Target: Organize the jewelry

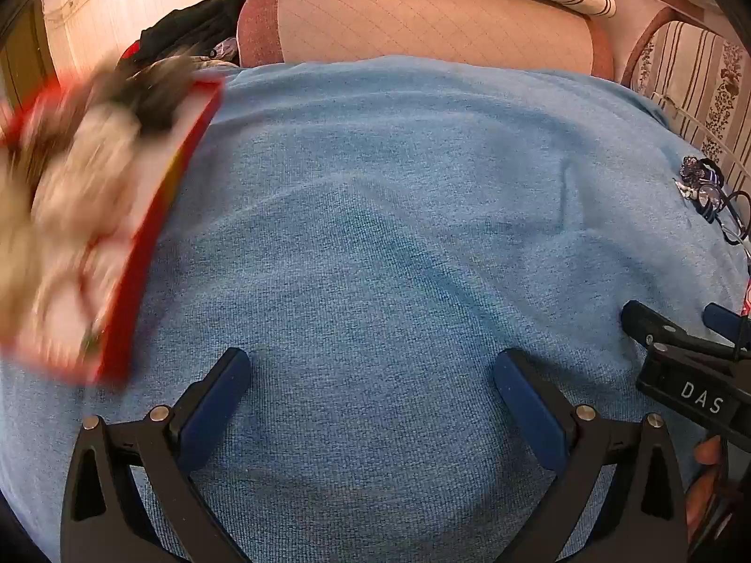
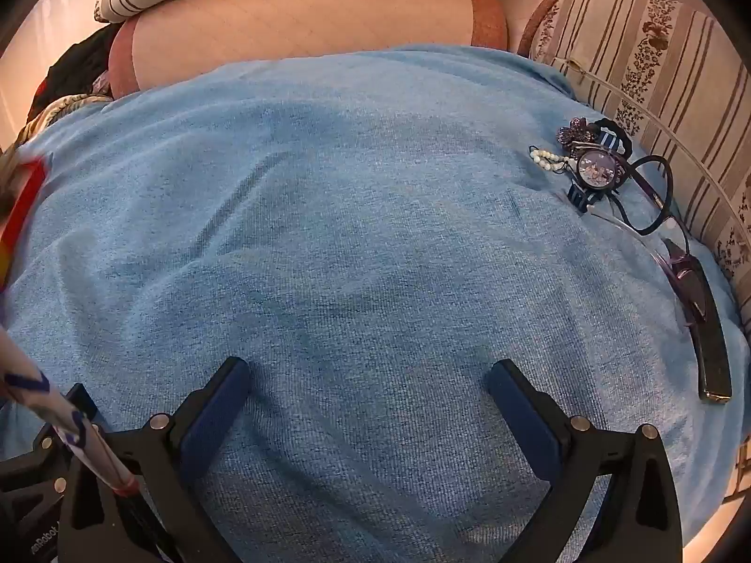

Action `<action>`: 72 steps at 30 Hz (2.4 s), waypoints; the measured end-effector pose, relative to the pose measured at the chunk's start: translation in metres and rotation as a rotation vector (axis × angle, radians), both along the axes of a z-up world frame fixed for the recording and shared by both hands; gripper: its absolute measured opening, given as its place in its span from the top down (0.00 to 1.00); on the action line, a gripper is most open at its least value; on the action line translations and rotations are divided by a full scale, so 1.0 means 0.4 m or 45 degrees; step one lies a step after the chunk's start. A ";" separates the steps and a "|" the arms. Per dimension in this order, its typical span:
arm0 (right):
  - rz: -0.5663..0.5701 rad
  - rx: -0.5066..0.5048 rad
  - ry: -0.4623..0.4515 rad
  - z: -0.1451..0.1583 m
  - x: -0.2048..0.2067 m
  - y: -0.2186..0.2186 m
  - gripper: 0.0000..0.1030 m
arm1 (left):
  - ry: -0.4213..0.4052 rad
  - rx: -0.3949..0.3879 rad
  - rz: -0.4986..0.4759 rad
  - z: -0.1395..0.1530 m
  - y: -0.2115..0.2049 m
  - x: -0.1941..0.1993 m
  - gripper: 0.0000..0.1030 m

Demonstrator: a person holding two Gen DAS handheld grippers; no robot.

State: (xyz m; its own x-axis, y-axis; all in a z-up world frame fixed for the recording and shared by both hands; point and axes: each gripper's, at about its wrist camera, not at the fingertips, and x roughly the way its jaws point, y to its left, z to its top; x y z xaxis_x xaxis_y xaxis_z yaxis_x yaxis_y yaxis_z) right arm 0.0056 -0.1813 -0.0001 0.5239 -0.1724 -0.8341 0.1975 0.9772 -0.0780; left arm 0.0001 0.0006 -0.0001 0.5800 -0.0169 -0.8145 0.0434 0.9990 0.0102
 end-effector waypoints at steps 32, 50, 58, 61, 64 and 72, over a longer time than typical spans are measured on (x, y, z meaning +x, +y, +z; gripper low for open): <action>-0.001 0.006 0.006 0.002 0.001 0.006 0.00 | 0.001 0.024 -0.005 0.023 0.016 0.013 0.00; 0.028 0.056 -0.005 0.005 -0.052 0.002 0.00 | 0.004 0.034 0.000 0.011 0.004 0.002 0.00; 0.078 0.199 -0.024 0.049 -0.182 0.003 0.04 | -0.011 -0.065 -0.136 0.037 0.040 -0.110 0.00; 0.083 0.237 -0.053 0.072 -0.241 0.002 0.04 | -0.111 -0.083 -0.177 0.073 0.063 -0.208 0.00; 0.090 0.263 -0.098 0.100 -0.309 0.029 0.04 | -0.223 -0.066 -0.218 0.135 0.083 -0.298 0.00; 0.180 0.199 -0.332 0.196 -0.464 0.140 0.04 | -0.410 0.094 -0.174 0.212 0.122 -0.457 0.00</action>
State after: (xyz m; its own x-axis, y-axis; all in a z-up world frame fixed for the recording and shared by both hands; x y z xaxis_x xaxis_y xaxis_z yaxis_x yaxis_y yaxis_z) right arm -0.1799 -0.1254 0.0782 0.7326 0.0364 -0.6797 0.0529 0.9925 0.1102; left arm -0.1828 0.0495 0.0848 0.8034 -0.0599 -0.5924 0.1592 0.9803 0.1168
